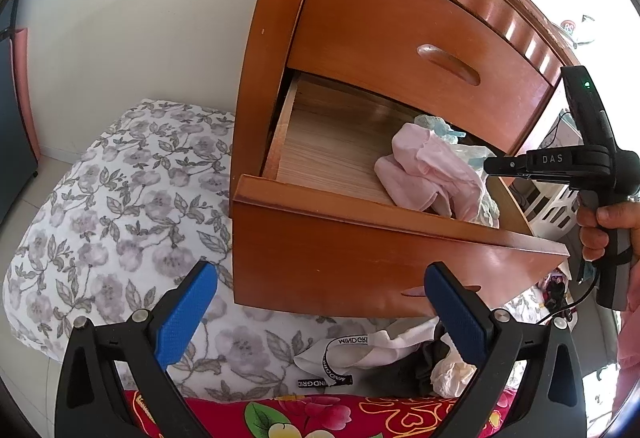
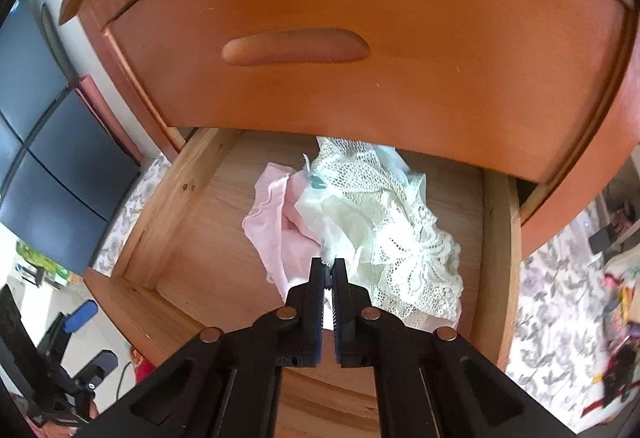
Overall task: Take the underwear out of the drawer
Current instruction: 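Lift the white lace garment out of the drawer toward the blanket, then lower the white lace garment onto the pile and open the right gripper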
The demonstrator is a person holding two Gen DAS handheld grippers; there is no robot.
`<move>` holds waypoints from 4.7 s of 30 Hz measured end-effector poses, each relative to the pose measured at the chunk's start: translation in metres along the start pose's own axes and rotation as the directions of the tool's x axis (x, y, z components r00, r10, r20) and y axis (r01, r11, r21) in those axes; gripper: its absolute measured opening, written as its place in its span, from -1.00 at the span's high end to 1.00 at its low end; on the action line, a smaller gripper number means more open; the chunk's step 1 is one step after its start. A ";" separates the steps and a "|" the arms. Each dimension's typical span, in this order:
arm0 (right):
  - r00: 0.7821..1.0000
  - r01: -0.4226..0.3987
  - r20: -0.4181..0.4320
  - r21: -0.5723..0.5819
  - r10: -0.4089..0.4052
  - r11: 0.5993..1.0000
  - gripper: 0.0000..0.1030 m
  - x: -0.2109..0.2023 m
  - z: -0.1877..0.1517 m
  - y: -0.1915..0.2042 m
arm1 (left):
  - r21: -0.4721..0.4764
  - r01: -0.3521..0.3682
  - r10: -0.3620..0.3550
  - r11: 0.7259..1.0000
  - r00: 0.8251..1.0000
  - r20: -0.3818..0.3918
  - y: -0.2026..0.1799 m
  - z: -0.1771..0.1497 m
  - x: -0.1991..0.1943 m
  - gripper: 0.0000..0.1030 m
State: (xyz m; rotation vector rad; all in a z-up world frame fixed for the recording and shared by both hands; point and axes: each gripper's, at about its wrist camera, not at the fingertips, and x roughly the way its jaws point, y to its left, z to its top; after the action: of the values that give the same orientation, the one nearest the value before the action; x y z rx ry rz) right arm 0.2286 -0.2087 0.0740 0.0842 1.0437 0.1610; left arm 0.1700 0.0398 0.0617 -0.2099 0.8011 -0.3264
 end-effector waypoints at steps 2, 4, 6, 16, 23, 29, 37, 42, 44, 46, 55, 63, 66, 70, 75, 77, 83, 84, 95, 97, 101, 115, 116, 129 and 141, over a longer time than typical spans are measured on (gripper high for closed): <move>1.000 0.005 0.016 -0.008 -0.005 1.000 0.95 -0.006 0.001 0.002 | -0.002 -0.002 0.002 1.000 1.000 0.002 0.000 0.000 -0.001 -1.00; 0.999 0.013 0.039 -0.013 -0.013 1.000 0.95 -0.014 0.002 0.002 | -0.001 -0.002 0.002 1.000 1.000 0.003 0.000 0.000 -0.002 -1.00; 0.997 0.022 0.077 -0.010 -0.022 1.000 0.95 -0.028 0.003 0.002 | 0.002 -0.001 0.001 1.000 1.000 0.005 -0.002 0.000 -0.003 -1.00; 0.966 0.046 0.256 -0.024 -0.038 0.999 0.95 -0.100 0.012 0.006 | 0.014 -0.002 0.002 1.000 1.000 0.018 -0.009 0.002 -0.012 -1.00; 0.927 0.039 0.374 -0.046 -0.019 0.998 0.95 -0.153 0.012 0.017 | 0.029 -0.004 0.003 1.000 0.999 0.032 -0.015 0.003 -0.021 -1.00; 0.863 0.040 0.505 -0.065 -0.002 0.997 0.95 -0.209 0.002 0.029 | 0.038 -0.008 0.006 0.999 0.999 0.048 -0.020 0.003 -0.031 -1.00; 0.764 0.036 0.644 -0.107 0.041 0.994 0.95 -0.278 -0.023 0.043 | 0.055 -0.011 0.008 0.998 0.998 0.066 -0.029 0.000 -0.045 -1.00; 0.725 0.050 0.685 -0.150 0.067 0.987 0.95 -0.311 -0.047 0.056 | 0.056 -0.024 0.021 0.998 0.998 0.067 -0.033 -0.002 -0.052 -1.00; 0.716 0.058 0.694 -0.167 0.075 0.984 0.95 -0.320 -0.057 0.060 | 0.055 -0.027 0.023 0.998 0.997 0.068 -0.034 -0.003 -0.055 -1.00; 0.710 0.064 0.699 -0.177 0.080 0.982 0.95 -0.327 -0.065 0.062 | 0.059 -0.029 0.024 0.998 0.997 0.071 -0.036 -0.004 -0.058 -1.00; 0.762 0.070 0.644 -0.191 0.071 0.979 0.95 -0.324 -0.099 0.058 | 0.074 -0.030 0.024 0.997 0.997 0.077 -0.044 -0.009 -0.067 -1.00; 0.877 0.007 0.473 -0.186 0.084 0.982 0.92 -0.269 -0.123 0.050 | 0.074 -0.034 0.029 0.997 0.997 0.066 -0.045 -0.011 -0.066 -1.00; 0.907 -0.018 0.411 -0.187 0.095 0.982 0.91 -0.246 -0.127 0.051 | 0.076 -0.035 0.030 0.996 0.998 0.060 -0.046 -0.011 -0.064 -1.00; 0.946 -0.028 0.314 -0.178 0.084 0.984 0.91 -0.207 -0.129 0.052 | 0.076 -0.037 0.033 0.996 0.998 0.051 -0.045 -0.012 -0.061 -1.00; 0.988 -0.032 0.143 -0.135 0.052 0.990 0.89 -0.143 -0.136 0.043 | 0.068 -0.041 0.039 0.997 0.998 0.042 -0.042 -0.012 -0.058 -1.00; 0.995 -0.045 0.086 -0.109 0.055 0.993 0.89 -0.121 -0.140 0.038 | 0.066 -0.043 0.040 0.997 0.998 0.038 -0.040 -0.012 -0.056 -1.00; 0.998 -0.045 -0.044 -0.054 0.043 0.998 0.88 -0.070 -0.154 0.024 | 0.064 -0.047 0.046 0.997 0.999 0.026 -0.039 -0.012 -0.050 -1.00; 0.997 -0.039 -0.064 -0.047 0.036 0.998 0.88 -0.062 -0.157 0.022 | 0.063 -0.047 0.046 0.997 0.999 0.025 -0.038 -0.013 -0.050 -1.00; 0.967 0.020 -0.253 0.038 -0.010 0.999 0.88 -0.003 -0.194 -0.003 | 0.067 -0.050 0.050 0.996 0.999 0.003 -0.038 -0.015 -0.041 -1.00; 0.964 0.025 -0.267 0.045 -0.012 0.999 0.88 0.003 -0.198 -0.006 | 0.068 -0.052 0.052 0.996 0.999 -0.003 -0.037 -0.015 -0.038 -1.00; 0.954 0.043 -0.298 0.036 -0.030 0.998 0.88 0.016 -0.209 -0.006 | 0.078 -0.054 0.055 0.996 0.998 -0.012 -0.039 -0.015 -0.035 -1.00; 0.934 0.058 -0.356 0.078 -0.027 0.995 0.83 0.034 -0.225 -0.016 | 0.114 -0.066 0.071 0.991 0.996 -0.046 -0.048 -0.016 -0.023 -1.00; 0.935 0.061 -0.354 0.082 -0.028 0.995 0.72 0.033 -0.224 -0.017 | 0.115 -0.067 0.073 0.991 0.996 -0.046 -0.048 -0.016 -0.023 -1.00; 0.954 0.099 -0.290 0.075 -0.073 0.992 -0.14 0.011 -0.212 -0.018 | 0.140 -0.070 0.078 0.988 0.995 -0.054 -0.055 -0.016 -0.021 -1.00; 0.967 0.121 -0.236 0.095 -0.096 0.988 -0.60 -0.009 -0.206 -0.023 | 0.130 -0.075 0.083 0.989 0.995 -0.058 -0.053 -0.017 -0.020 -1.00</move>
State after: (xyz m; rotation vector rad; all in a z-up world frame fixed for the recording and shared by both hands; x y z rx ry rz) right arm 0.0484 -0.2345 -0.0252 0.1082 1.2867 0.0135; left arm 0.1334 -0.0037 0.0797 -0.0475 0.8460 -0.3100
